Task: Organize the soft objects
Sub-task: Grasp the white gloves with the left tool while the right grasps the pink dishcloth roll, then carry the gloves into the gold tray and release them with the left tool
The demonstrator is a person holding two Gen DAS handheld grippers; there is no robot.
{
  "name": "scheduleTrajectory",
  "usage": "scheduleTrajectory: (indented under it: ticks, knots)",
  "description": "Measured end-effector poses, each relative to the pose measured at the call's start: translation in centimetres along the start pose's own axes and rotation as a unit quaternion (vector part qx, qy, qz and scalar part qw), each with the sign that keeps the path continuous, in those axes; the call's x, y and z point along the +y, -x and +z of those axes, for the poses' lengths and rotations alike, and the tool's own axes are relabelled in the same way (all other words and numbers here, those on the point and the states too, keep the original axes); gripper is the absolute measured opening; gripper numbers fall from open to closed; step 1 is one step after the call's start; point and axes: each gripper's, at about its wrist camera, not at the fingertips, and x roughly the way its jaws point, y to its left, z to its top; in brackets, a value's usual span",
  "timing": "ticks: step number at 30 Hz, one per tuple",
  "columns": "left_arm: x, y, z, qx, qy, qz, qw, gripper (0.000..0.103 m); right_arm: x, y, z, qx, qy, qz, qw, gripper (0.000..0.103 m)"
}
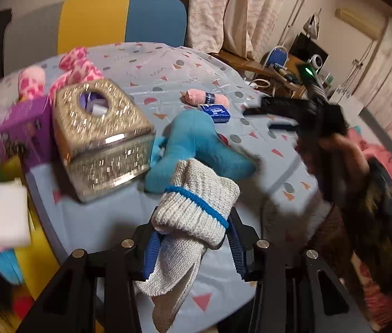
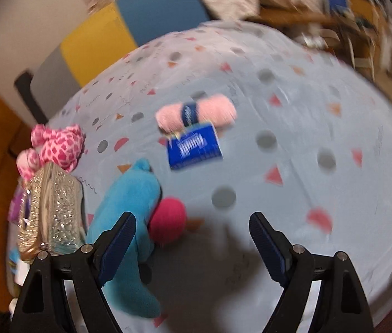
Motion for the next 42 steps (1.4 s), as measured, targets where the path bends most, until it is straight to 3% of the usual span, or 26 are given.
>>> scheduleTrajectory:
  ticks: [6,9,12,21,23,26,30,34,42]
  knots:
    - [1.6,0.9,-1.5,-0.015,0.034,-0.022,0.9991,0.044,4.1,-3.2,6.2,-0.011,0.129,-0.060,0.990,0.085]
    - [1.9,1.3,-1.6,-0.022,0.036,-0.031,0.9986,0.044,6.1,-6.4,8.3,0.001,0.203,-0.090,0.975,0.085]
    - [2.3,1.1,-1.3,-0.020,0.044,-0.040,0.9980,0.045,7.5,-10.0,9.6,0.025,0.278,-0.127,0.952,0.085]
    - [3.3,-0.7,-0.8,0.005,0.082,-0.065,0.9945,0.045,7.0,-17.8,11.4,0.103,0.341,-0.171,0.919,0.084]
    - [3.5,-1.0,-0.8,0.007,0.091,-0.069,0.9935,0.045,6.4,-18.5,11.1,0.120,0.335,-0.158,0.921,0.072]
    - [3.5,-1.3,-0.9,0.012,0.097,-0.069,0.9929,0.045,6.3,-17.6,10.6,0.113,0.326,-0.138,0.928,0.054]
    - [3.5,-1.1,-1.0,0.007,0.098,-0.072,0.9926,0.045,6.4,-15.7,7.6,0.144,0.347,-0.129,0.918,0.053]
    - [3.0,-0.3,-1.4,-0.003,0.093,-0.076,0.9928,0.045,5.7,-13.5,4.6,0.158,0.341,-0.133,0.917,0.053]
    - [2.0,2.4,-2.3,-0.028,0.081,-0.055,0.9948,0.045,2.5,-9.4,0.2,0.167,0.274,-0.158,0.934,0.048]
